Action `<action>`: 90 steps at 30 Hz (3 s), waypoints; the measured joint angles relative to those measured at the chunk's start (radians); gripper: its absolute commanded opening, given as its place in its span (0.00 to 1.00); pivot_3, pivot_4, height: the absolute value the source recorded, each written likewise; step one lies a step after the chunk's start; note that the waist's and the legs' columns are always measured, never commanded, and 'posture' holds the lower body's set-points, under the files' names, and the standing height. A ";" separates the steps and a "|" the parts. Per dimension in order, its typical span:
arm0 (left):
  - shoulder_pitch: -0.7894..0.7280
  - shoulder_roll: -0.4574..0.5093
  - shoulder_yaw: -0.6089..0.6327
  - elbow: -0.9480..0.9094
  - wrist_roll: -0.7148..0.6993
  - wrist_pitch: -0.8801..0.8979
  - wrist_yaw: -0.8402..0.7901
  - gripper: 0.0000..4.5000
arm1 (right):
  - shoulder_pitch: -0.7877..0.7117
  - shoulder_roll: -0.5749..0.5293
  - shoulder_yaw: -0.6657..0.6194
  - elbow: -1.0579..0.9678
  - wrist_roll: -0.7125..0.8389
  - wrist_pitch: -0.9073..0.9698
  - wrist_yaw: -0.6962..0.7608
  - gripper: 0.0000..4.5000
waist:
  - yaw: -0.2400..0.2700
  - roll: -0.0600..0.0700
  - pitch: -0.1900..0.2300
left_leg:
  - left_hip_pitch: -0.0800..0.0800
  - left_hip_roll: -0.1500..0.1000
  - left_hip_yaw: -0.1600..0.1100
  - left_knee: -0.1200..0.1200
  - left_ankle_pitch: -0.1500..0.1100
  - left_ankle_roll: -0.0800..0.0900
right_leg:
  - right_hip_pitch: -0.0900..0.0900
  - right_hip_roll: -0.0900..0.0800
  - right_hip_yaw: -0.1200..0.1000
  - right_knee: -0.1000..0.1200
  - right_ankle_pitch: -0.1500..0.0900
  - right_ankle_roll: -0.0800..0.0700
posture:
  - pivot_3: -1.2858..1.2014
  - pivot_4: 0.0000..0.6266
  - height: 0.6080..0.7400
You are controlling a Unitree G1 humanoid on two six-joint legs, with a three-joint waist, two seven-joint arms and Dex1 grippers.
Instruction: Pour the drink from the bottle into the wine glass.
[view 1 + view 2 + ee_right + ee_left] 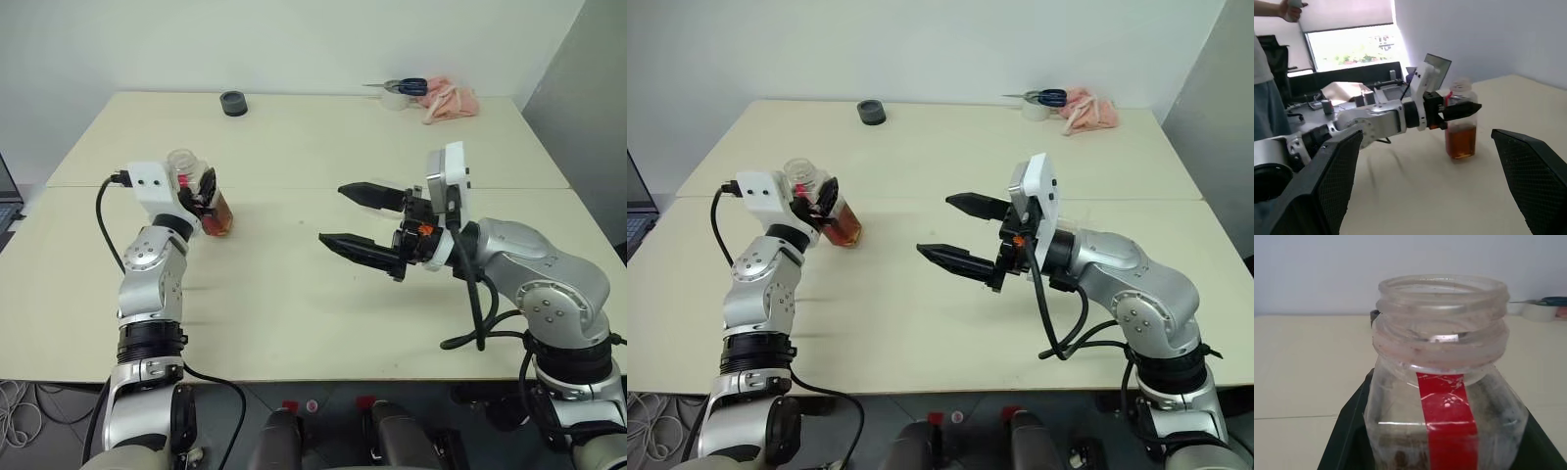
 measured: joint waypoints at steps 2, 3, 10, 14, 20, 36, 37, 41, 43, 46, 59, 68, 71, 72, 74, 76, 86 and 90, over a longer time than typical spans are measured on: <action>0.000 0.000 0.000 0.016 0.000 -0.016 -0.013 0.44 | 0.017 -0.003 0.003 0.000 -0.044 -0.033 0.001 1.00 | 0.000 0.000 0.000 | 0.000 0.000 0.000 0.000 0.000 0.000 | 0.000 0.000 0.000 0.000 0.000 0.000 | 0.52 0.24 1.00; 0.000 0.001 0.002 0.022 0.000 -0.021 -0.017 0.44 | 0.030 -0.004 0.005 0.001 -0.060 -0.043 0.004 1.00 | 0.000 0.000 0.000 | 0.000 0.000 0.000 0.000 0.000 0.000 | 0.000 0.000 0.000 0.000 0.000 0.000 | 0.52 0.24 1.00; -0.008 0.021 0.020 0.093 0.001 -0.076 -0.045 0.44 | 0.098 -0.010 0.012 0.003 -0.120 -0.088 0.038 1.00 | 0.000 -0.001 0.000 | 0.000 0.000 0.000 0.000 0.000 0.000 | 0.000 0.000 0.000 0.000 0.000 0.000 | 0.52 0.24 1.00; -0.019 0.025 0.025 0.131 0.001 -0.107 -0.054 0.44 | 0.117 -0.010 0.017 0.017 -0.152 -0.108 0.048 1.00 | 0.000 -0.001 0.000 | 0.000 0.000 0.000 0.000 0.000 0.000 | 0.000 0.000 0.000 0.000 0.000 0.000 | 0.52 0.24 1.00; -0.020 0.025 0.025 0.154 0.004 -0.143 -0.054 0.44 | 0.144 -0.010 0.030 0.036 -0.201 -0.125 0.062 1.00 | -0.001 -0.001 0.000 | 0.001 0.000 0.000 0.000 0.000 0.000 | 0.000 0.000 0.000 0.000 0.000 0.000 | 0.52 0.24 1.00; 0.113 -0.006 0.026 0.061 0.008 -0.104 0.015 0.99 | 0.146 0.001 0.030 0.049 -0.220 -0.130 0.059 1.00 | -0.001 -0.001 0.000 | 0.001 0.000 0.000 0.001 0.000 0.000 | 0.000 0.000 0.000 0.001 0.000 0.000 | 0.52 0.24 1.00; 0.141 -0.017 0.026 0.021 0.008 -0.088 0.025 0.99 | 0.150 0.002 0.030 0.049 -0.221 -0.130 0.057 1.00 | -0.001 -0.001 0.000 | 0.001 0.000 0.000 0.001 0.000 0.000 | 0.000 0.000 0.000 0.001 0.000 0.000 | 0.52 0.24 1.00; 0.247 -0.054 0.027 -0.114 0.003 -0.017 0.069 0.99 | 0.171 0.002 0.030 0.049 -0.228 -0.128 0.044 1.00 | -0.001 -0.001 0.000 | 0.001 0.000 -0.001 0.001 0.000 0.000 | 0.001 0.000 0.000 0.001 0.000 0.000 | 0.52 0.24 1.00; 0.295 -0.069 0.027 -0.180 0.000 0.019 0.088 0.99 | 0.189 0.002 0.029 0.048 -0.229 -0.126 0.037 1.00 | -0.001 -0.001 0.000 | 0.001 0.000 -0.001 0.001 0.000 0.000 | 0.001 -0.001 0.000 0.001 0.000 0.000 | 0.52 0.24 1.00; 0.362 -0.086 0.027 -0.275 -0.013 0.078 0.104 0.99 | 0.205 0.000 0.029 0.042 -0.229 -0.124 0.032 1.00 | -0.001 -0.001 -0.001 | 0.001 0.000 -0.001 0.001 0.000 0.000 | 0.001 0.000 0.000 0.001 0.000 0.000 | 0.52 0.24 1.00; 0.522 0.154 -0.243 -0.786 -0.102 0.387 -0.252 0.99 | -0.065 -0.273 0.155 0.372 -0.544 -0.172 0.140 1.00 | -0.002 -0.001 -0.001 | 0.003 0.000 0.002 0.001 0.000 0.000 | 0.003 0.001 0.002 -0.001 0.000 0.000 | 0.52 0.24 1.00; 0.401 0.174 -0.281 -0.820 -0.151 0.474 -0.314 0.99 | -0.327 -0.181 0.316 1.006 -0.829 -0.511 0.272 1.00 | -0.009 -0.001 0.000 | 0.003 0.000 0.004 0.000 -0.001 0.001 | 0.002 0.000 0.003 0.000 0.000 0.000 | 0.52 0.24 1.00; 0.410 0.163 -0.282 -0.830 -0.152 0.481 -0.310 0.99 | -0.388 -0.135 0.328 1.165 -0.887 -0.599 0.269 1.00 | -0.011 0.000 0.000 | 0.003 0.000 0.004 0.000 -0.001 0.001 | 0.001 0.000 0.004 0.000 0.000 0.000 | 0.52 0.24 1.00; 0.416 0.158 -0.283 -0.835 -0.152 0.484 -0.306 0.99 | -0.411 -0.120 0.329 1.215 -0.902 -0.630 0.266 1.00 | -0.011 0.000 0.000 | 0.003 0.000 0.004 0.000 -0.001 0.001 | 0.001 0.000 0.004 0.000 0.000 0.000 | 0.52 0.24 1.00; 0.427 0.154 -0.286 -0.838 -0.152 0.488 -0.295 0.99 | -0.453 -0.094 0.330 1.302 -0.936 -0.686 0.254 1.00 | -0.011 0.000 0.000 | 0.003 0.000 0.004 0.001 -0.001 0.001 | 0.001 0.000 0.004 0.000 0.000 0.000 | 0.52 0.24 1.00; 0.433 0.137 -0.290 -0.841 -0.151 0.489 -0.286 0.99 | -0.499 -0.060 0.331 1.396 -0.973 -0.741 0.229 1.00 | -0.010 0.000 0.000 | 0.003 0.000 0.004 0.001 -0.001 0.000 | 0.001 0.000 0.003 0.000 0.000 0.000 | 0.52 0.24 1.00; 0.451 0.122 -0.298 -0.864 -0.148 0.491 -0.266 1.00 | -0.577 -0.023 0.345 1.654 -1.113 -0.887 0.131 0.79 | -0.009 0.000 0.000 | 0.003 -0.001 0.004 0.001 -0.001 0.000 | 0.001 -0.002 0.004 0.000 0.000 0.000 | 0.52 0.24 1.00; 0.451 0.119 -0.298 -0.864 -0.148 0.491 -0.263 1.00 | -0.585 -0.024 0.344 1.686 -1.135 -0.910 0.124 0.47 | -0.010 0.000 0.000 | 0.003 -0.001 0.004 0.001 -0.001 0.000 | 0.001 -0.002 0.004 0.001 0.000 0.000 | 0.52 0.24 1.00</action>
